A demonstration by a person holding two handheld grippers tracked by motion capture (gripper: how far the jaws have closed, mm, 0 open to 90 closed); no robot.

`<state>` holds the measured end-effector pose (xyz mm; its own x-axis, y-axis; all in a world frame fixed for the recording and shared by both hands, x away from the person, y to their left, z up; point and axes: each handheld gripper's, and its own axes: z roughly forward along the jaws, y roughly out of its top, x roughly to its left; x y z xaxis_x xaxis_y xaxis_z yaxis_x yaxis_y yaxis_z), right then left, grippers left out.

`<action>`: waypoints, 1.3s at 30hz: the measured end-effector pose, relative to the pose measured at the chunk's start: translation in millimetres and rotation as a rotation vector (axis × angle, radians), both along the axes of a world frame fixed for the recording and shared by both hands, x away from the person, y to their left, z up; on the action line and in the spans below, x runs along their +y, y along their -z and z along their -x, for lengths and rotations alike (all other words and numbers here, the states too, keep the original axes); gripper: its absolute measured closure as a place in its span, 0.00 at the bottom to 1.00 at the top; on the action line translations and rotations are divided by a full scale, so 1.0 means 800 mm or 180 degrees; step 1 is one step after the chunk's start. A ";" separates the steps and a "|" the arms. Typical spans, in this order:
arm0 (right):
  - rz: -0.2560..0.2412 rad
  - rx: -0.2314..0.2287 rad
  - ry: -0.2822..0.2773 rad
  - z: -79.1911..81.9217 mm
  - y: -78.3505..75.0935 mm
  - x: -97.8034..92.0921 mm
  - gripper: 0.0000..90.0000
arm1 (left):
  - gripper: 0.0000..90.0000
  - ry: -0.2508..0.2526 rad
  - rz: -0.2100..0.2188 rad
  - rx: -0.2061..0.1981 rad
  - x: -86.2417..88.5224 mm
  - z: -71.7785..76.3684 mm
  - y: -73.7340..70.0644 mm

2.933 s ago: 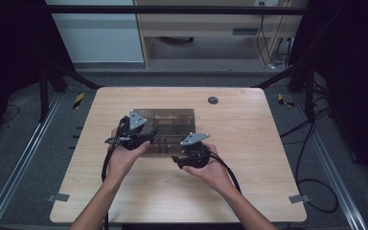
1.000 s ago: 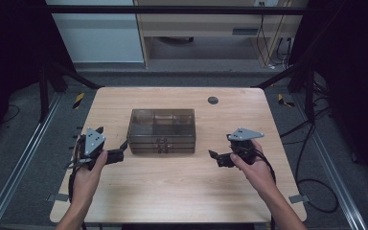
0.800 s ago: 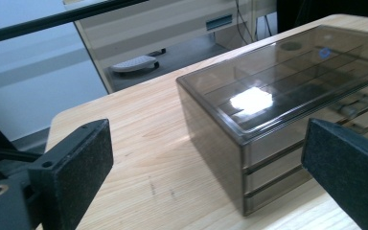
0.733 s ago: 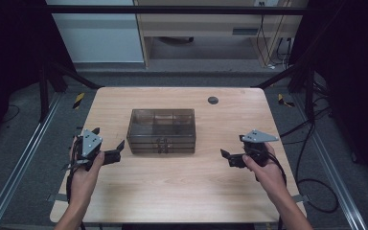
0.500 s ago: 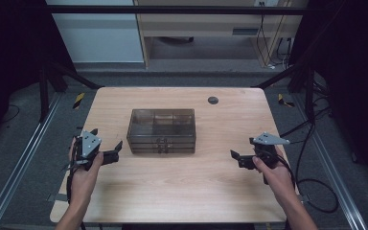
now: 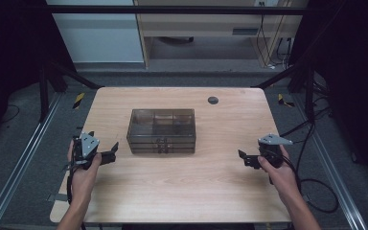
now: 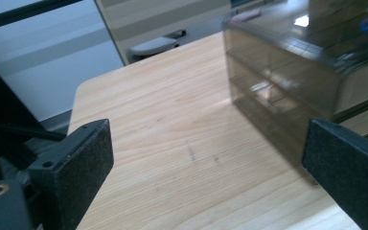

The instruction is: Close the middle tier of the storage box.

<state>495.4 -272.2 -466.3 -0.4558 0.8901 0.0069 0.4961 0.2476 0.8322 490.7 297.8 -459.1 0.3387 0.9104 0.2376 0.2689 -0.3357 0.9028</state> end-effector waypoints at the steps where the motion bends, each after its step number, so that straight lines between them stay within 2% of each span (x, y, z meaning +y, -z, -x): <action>1: 0.0000 0.0000 0.0000 0.000 0.000 0.000 0.08 | 0.04 -0.0023 -0.0014 0.0014 0.001 -0.002 0.002; 2: 0.0046 0.0016 0.0026 -0.004 0.005 -0.001 0.08 | 0.04 -0.0035 -0.0004 0.0030 0.003 -0.003 0.004; 8: 0.0018 0.0073 0.0070 -0.012 0.014 -0.004 0.09 | 0.04 -0.0085 0.0029 0.0105 0.010 -0.008 0.016; 12: 0.0044 0.0082 0.0071 -0.017 0.021 -0.003 0.09 | 0.04 -0.0117 -0.0020 0.0126 0.012 -0.010 0.023; 26: -0.0040 0.0175 0.0056 -0.035 0.037 0.004 0.09 | 0.04 -0.0070 -0.0080 0.0211 0.005 -0.017 0.040; 39: -0.0092 0.0139 0.0134 -0.045 0.045 0.001 0.08 | 0.04 -0.0095 0.0040 0.0274 0.009 -0.022 0.050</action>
